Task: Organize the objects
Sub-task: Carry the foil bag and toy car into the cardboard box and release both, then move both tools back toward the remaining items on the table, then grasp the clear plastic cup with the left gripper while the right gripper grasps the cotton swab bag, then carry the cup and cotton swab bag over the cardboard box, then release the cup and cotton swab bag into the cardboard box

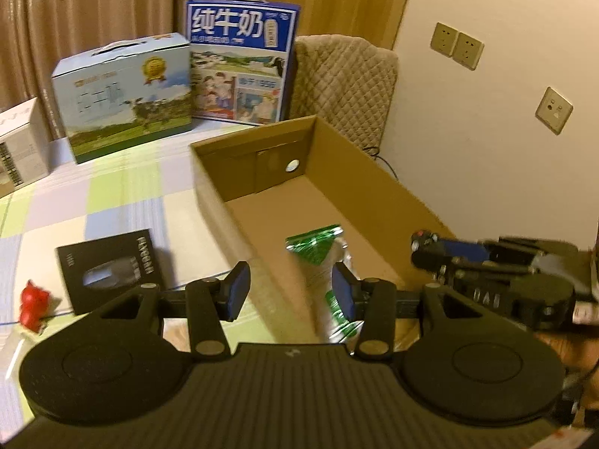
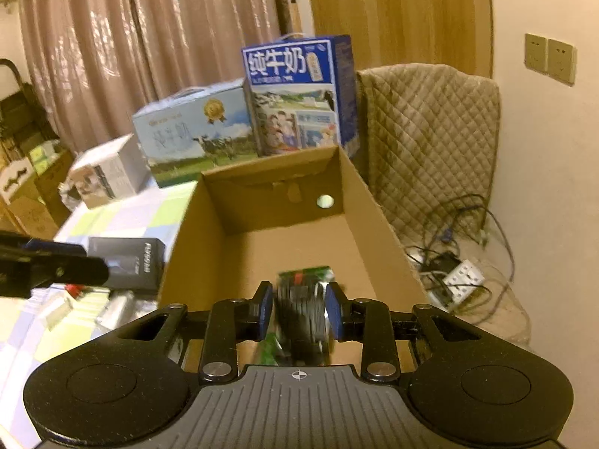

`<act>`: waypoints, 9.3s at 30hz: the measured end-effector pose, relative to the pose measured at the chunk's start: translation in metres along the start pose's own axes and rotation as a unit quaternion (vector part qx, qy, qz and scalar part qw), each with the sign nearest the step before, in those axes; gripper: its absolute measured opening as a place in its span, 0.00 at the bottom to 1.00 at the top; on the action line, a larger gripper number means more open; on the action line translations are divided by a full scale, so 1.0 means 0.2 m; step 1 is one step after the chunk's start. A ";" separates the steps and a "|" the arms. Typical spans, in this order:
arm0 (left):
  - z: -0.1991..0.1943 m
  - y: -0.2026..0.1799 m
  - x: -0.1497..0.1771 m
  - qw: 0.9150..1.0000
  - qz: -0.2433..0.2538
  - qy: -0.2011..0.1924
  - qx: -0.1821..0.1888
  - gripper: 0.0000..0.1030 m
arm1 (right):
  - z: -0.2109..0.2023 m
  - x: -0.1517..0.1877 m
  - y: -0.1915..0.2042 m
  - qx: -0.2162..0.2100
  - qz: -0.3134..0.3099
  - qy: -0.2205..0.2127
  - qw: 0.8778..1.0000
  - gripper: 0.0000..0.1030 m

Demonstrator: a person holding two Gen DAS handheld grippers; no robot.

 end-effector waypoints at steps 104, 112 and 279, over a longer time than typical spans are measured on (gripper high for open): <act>-0.60 1.35 0.72 0.980 -0.045 0.002 -0.193 0.94 | 0.28 0.50 1.04 -0.078 -0.063 0.049 0.994 0.57; -0.35 1.43 0.70 0.982 -0.032 0.010 -0.186 0.94 | 0.50 0.53 1.05 -0.072 -0.076 0.075 0.992 0.45; -0.01 -0.08 0.11 1.000 -0.021 -0.015 -0.015 0.65 | -0.18 -0.09 -0.14 -0.016 0.052 -0.019 0.998 0.70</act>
Point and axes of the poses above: each gripper's, at about its wrist camera, not at the fingertips, and z roughly the way its jaws point, y to its left, x to its underside, the point moved 8 cm from there along z, roughly the way its jaws point, and after that the axes turned 7 degrees about -y, right-handed, at the moved point
